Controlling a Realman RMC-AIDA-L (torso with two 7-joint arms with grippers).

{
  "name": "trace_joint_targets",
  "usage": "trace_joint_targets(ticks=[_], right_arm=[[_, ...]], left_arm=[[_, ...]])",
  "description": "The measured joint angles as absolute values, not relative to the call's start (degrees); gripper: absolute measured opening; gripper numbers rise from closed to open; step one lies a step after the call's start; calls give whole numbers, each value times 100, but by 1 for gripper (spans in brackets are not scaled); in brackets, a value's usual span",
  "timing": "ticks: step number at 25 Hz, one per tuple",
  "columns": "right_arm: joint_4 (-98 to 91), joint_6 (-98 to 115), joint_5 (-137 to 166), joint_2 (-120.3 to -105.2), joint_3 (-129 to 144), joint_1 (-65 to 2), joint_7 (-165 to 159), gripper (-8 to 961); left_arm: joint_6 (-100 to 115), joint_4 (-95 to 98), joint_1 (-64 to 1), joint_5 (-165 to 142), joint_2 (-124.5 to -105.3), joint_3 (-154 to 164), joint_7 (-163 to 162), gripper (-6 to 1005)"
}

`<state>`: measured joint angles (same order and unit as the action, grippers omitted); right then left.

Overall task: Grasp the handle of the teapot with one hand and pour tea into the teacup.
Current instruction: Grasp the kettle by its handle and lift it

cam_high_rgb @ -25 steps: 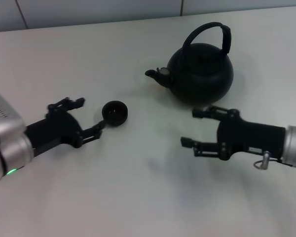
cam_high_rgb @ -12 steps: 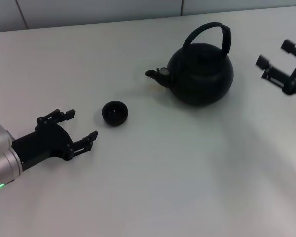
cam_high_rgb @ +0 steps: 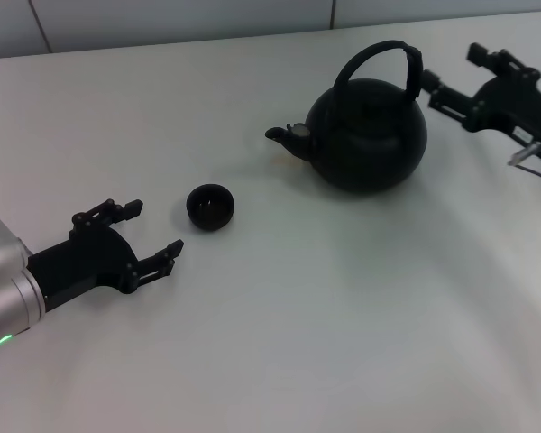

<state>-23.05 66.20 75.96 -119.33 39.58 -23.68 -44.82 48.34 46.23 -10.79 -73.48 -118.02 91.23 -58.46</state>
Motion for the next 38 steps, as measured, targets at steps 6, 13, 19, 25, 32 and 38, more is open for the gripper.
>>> trace_joint_targets(ticks=[6,13,19,25,32,38], right_arm=[[-2231,6107,7601,-11944,4248,-2597,-4477,824],[-2139,5908,7588,-11945,4262,-2762,-4474,820],[-2091,5845,7600,-11937,4263,-2857,-4484,742],[-2030,5779,7593,-11940,4263,-2940,-4475,603],[-1927,5660,7599,-11944,4263,-3043,-4293,455],[-1946,5771,7579,-11951,4251,-3028,-4260,123]], left_arm=[[4834,4623,-1101,-7348,-11804,9123,-5848,796],[4834,4623,-1100,-7347,-11804,9123,-5852,796],[4834,4623,-1105,-7364,-11804,9129,-5854,795],[4834,4623,-1112,-7408,-11803,9124,-5854,795],[4834,4623,-1116,-7410,-11804,9123,-5854,795],[4838,4623,-1097,-7410,-11803,9123,-5854,796]])
